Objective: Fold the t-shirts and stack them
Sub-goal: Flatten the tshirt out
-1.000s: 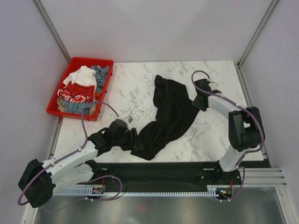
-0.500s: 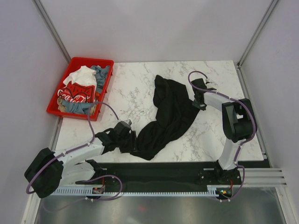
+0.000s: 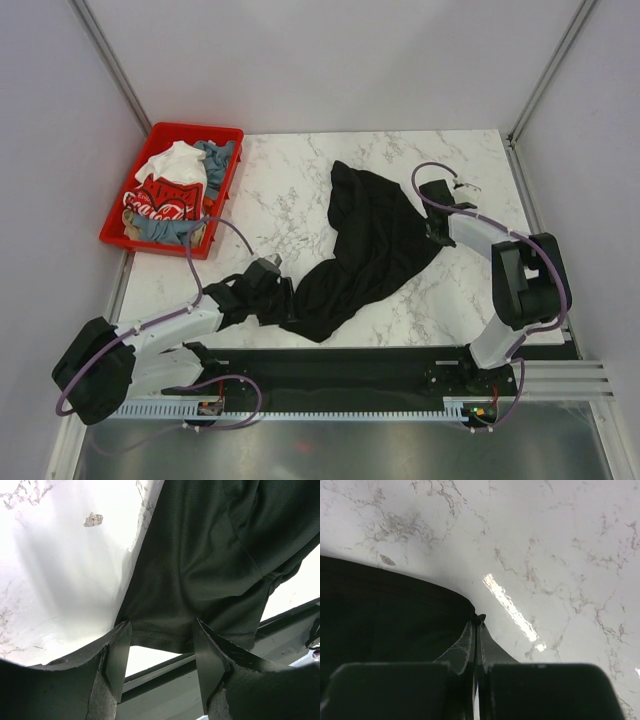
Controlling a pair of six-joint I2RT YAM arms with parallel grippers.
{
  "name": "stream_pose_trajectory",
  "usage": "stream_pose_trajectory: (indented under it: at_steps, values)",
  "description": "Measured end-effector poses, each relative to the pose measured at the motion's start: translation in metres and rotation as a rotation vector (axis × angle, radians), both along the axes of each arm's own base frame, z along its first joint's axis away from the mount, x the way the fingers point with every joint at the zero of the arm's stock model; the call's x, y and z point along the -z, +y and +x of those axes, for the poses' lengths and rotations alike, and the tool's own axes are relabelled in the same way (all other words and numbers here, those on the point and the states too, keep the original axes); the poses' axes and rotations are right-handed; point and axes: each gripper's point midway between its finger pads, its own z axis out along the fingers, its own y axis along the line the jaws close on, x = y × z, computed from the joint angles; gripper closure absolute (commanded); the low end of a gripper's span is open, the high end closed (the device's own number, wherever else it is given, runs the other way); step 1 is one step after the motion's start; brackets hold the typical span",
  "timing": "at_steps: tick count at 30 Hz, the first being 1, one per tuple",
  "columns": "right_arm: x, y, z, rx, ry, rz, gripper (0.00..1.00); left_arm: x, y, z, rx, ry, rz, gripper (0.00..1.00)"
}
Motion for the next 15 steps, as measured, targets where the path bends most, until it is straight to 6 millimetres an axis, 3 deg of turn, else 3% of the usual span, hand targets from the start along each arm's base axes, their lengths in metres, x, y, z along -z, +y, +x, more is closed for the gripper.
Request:
stream_pose_trajectory:
  at_steps: [4, 9, 15]
  values:
    - [-0.009, -0.002, -0.008, -0.005, -0.032, 0.005, 1.00, -0.001, 0.002, 0.000, -0.002, -0.008, 0.004, 0.40]
    - [-0.006, -0.003, -0.016, -0.018, -0.029, 0.010, 1.00, -0.001, 0.005, -0.002, 0.000, 0.002, 0.022, 0.40]
    - [-0.007, -0.003, -0.016, -0.032, -0.029, 0.003, 1.00, -0.015, 0.001, 0.008, -0.008, -0.034, 0.000, 0.40]
